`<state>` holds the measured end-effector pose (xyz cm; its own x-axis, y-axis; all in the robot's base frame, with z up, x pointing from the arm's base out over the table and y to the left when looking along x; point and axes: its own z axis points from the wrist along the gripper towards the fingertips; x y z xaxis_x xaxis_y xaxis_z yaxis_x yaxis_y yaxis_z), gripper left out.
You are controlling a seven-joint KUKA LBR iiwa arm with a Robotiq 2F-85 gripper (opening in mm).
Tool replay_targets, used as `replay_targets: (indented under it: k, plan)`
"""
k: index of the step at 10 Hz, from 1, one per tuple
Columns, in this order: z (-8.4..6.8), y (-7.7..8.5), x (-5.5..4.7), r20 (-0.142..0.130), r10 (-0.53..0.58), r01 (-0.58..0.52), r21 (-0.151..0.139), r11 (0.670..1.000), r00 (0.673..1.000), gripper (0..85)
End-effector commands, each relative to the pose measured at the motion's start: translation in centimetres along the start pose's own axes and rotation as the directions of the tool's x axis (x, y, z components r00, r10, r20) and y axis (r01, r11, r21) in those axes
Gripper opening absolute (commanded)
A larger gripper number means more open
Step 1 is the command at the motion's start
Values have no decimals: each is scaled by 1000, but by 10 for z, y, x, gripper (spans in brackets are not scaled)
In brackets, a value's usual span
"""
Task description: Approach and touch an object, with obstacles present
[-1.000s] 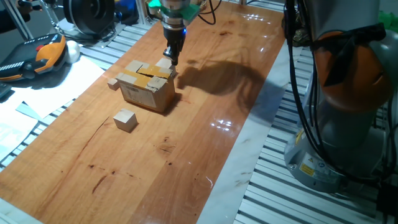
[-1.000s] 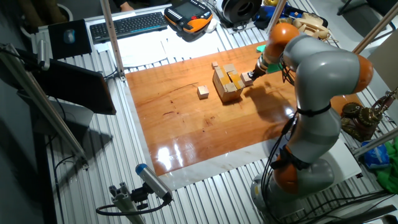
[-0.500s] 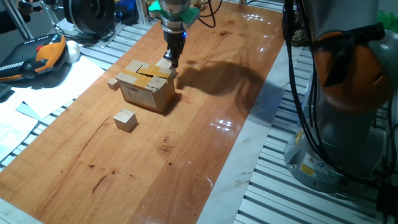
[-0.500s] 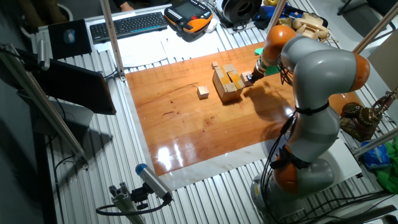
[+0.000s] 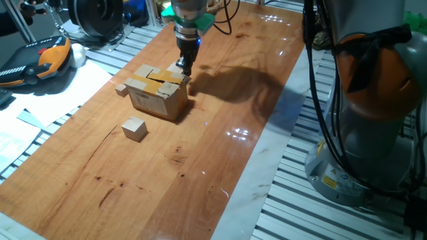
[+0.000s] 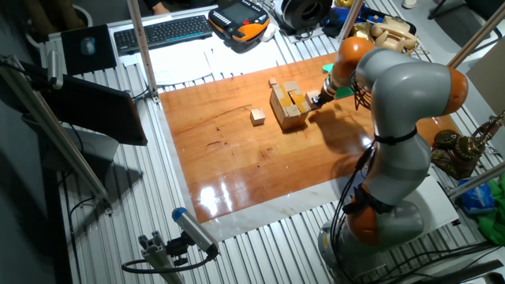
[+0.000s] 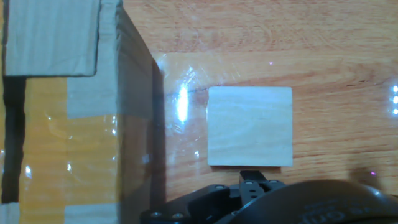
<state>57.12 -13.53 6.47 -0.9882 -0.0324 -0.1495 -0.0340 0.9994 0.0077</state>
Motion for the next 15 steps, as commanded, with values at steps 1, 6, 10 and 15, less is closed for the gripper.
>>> replay_targets:
  k: [1, 6, 10, 15]
  plan:
    - [0, 1, -1, 39, 1, -1, -3, 1000, 999, 0]
    - [-19, 5, -13, 111, -58, 61, -21, 998, 992, 0]
    - [-6, 7, 3, -46, -19, 18, -16, 1000, 999, 0]
    - [-46, 8, 4, -75, 7, -9, -32, 999, 997, 0]
